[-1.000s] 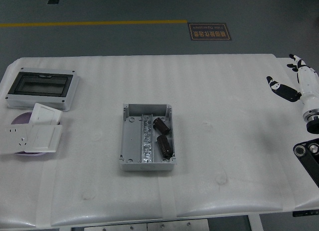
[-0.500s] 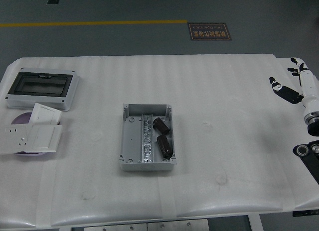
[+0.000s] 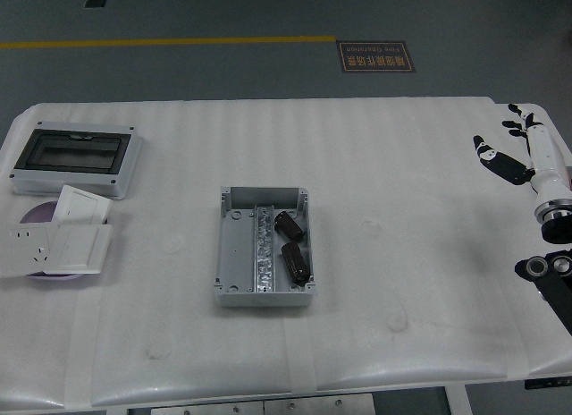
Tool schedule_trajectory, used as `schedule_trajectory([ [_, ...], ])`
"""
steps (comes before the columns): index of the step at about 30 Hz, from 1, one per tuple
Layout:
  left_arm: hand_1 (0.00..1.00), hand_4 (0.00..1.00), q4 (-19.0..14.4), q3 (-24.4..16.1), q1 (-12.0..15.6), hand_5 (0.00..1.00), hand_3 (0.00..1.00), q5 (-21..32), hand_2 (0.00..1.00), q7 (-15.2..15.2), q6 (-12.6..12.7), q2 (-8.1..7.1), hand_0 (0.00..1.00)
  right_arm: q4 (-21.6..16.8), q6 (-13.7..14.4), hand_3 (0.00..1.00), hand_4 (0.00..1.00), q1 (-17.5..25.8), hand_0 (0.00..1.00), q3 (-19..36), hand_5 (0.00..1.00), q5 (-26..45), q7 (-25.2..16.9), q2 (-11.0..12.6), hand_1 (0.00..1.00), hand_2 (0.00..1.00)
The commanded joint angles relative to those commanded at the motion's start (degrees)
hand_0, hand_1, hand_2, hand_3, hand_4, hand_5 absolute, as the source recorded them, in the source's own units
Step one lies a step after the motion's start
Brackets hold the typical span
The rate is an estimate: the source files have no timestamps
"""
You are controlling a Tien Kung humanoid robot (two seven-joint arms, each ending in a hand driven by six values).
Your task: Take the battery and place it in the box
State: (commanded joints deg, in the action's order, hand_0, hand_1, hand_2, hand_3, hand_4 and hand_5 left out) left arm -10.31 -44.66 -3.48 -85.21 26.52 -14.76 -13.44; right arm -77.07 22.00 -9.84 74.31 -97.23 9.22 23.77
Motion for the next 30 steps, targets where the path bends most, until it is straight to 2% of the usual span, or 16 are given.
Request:
schedule_trajectory([
  [7,0.596,0.501,0.0,0.6,-0.1,0.002,0.593,0.8,0.558,-0.1,0.2,0.20,0.643,0.1,0.3,0.919,0.706,-1.5,0.995,-3.0,0.365,-2.0,0.6,1.2,0.814,0.839],
  [17,0.605,0.517,0.0,1.1,0.2,0.002,0.598,3.3,0.560,-1.9,1.9,0.08,0.643,-0.5,0.3,0.913,0.703,-2.1,0.993,-3.3,0.360,-5.5,1.3,0.9,0.826,0.857],
  [24,0.604,0.525,0.0,0.6,-0.1,0.002,0.598,3.3,0.560,-1.5,1.7,0.15,0.641,-0.7,0.2,0.907,0.702,-2.1,0.993,-2.8,0.364,-7.5,1.9,0.8,0.828,0.858],
  [30,0.603,0.529,-0.1,0.2,-0.2,0.002,0.596,2.9,0.560,-0.8,1.1,0.33,0.642,-0.2,-0.3,0.893,0.702,-2.4,0.994,-3.0,0.372,-12.5,3.4,0.7,0.827,0.857],
])
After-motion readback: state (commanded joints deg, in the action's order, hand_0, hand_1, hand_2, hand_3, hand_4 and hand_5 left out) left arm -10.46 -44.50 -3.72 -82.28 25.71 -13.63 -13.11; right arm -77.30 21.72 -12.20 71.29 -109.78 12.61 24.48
